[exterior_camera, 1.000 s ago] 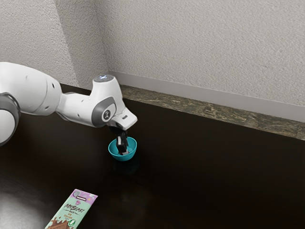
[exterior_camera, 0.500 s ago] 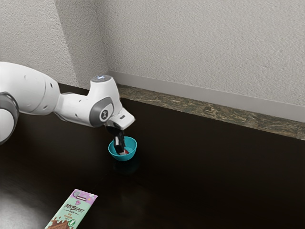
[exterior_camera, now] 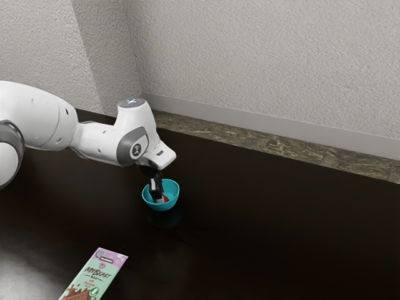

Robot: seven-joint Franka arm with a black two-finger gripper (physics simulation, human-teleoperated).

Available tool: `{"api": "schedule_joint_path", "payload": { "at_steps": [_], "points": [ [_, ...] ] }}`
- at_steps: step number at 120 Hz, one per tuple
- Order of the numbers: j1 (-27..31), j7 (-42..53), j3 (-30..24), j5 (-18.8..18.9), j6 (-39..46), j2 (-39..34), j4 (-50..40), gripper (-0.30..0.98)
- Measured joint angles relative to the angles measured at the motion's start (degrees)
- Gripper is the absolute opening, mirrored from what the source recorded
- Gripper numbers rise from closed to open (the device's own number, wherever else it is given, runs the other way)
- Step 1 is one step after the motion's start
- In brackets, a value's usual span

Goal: Take strawberry from the bowl

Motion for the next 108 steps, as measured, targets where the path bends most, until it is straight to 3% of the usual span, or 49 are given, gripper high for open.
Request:
{"api": "schedule_joint_path", "payload": {
  "at_steps": [108],
  "points": [
    [0.15,-1.38,0.09,-0.25,0.74,-0.66,0.17,-0.01]
  ]
}}
